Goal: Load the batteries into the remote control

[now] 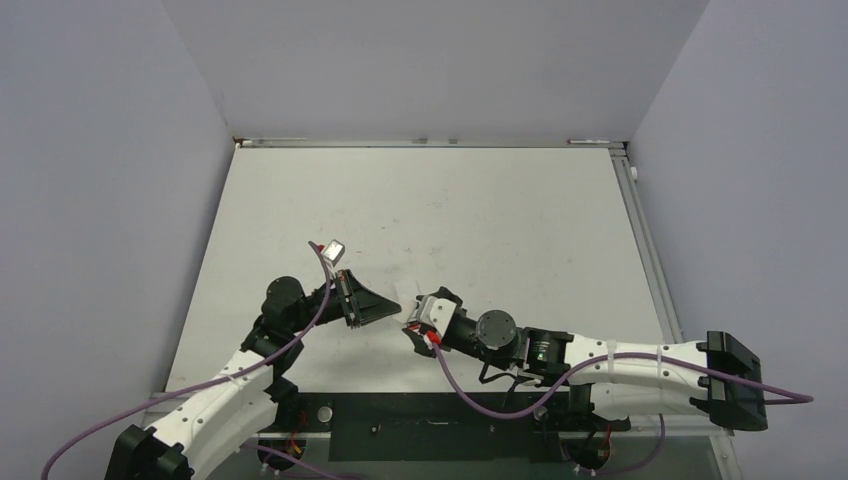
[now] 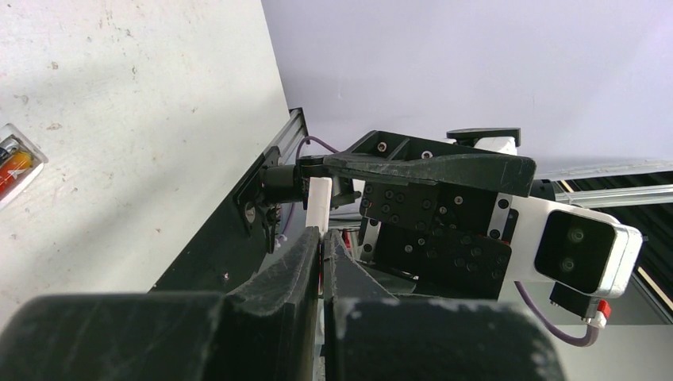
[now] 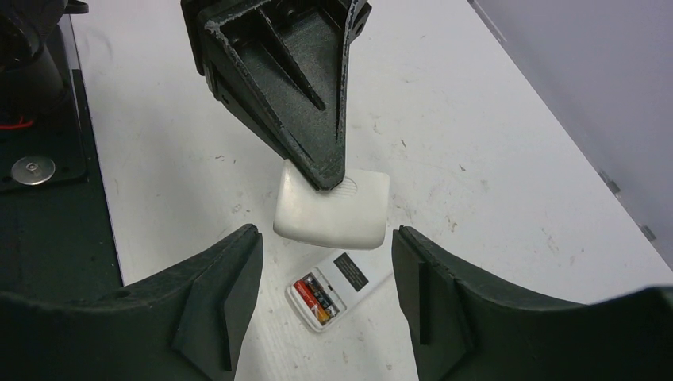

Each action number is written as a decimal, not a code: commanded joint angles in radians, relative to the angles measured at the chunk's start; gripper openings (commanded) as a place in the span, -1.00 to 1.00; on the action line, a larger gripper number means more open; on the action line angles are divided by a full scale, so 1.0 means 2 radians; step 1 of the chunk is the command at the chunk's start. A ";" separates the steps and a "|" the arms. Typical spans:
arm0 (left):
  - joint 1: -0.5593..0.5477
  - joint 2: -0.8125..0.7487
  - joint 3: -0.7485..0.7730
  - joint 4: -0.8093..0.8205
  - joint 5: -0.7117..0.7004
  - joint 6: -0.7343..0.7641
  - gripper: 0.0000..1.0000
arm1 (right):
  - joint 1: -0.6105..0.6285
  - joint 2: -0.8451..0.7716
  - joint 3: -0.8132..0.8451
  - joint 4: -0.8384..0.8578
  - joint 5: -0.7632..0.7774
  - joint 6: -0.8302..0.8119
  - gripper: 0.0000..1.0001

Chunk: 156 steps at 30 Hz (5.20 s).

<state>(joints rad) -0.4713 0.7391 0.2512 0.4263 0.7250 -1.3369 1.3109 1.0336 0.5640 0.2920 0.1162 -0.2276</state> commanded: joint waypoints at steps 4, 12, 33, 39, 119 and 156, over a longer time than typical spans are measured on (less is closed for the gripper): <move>0.002 -0.008 -0.001 0.036 -0.003 -0.010 -1.00 | 0.005 0.007 -0.002 0.044 0.009 -0.005 0.19; 0.002 -0.011 -0.002 0.040 0.004 -0.011 -1.00 | 0.005 0.012 0.000 0.049 0.018 -0.007 0.19; 0.002 -0.015 -0.010 0.041 0.005 -0.013 -1.00 | 0.005 0.005 -0.005 0.060 0.019 -0.005 -0.24; 0.002 -0.014 -0.014 0.041 0.002 -0.015 -1.00 | 0.005 0.002 -0.007 0.060 0.025 -0.003 -0.38; -0.012 -0.010 -0.021 0.055 -0.028 -0.023 -1.00 | 0.009 0.062 -0.004 0.141 0.057 0.048 0.04; -0.001 0.103 0.123 -0.128 -0.111 0.197 -0.02 | 0.009 0.000 0.077 -0.188 0.124 0.185 -0.59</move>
<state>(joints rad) -0.4767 0.8745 0.4175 0.1959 0.5488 -1.0443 1.3239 1.0752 0.6594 0.0418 0.3340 0.0620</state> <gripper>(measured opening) 0.488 0.511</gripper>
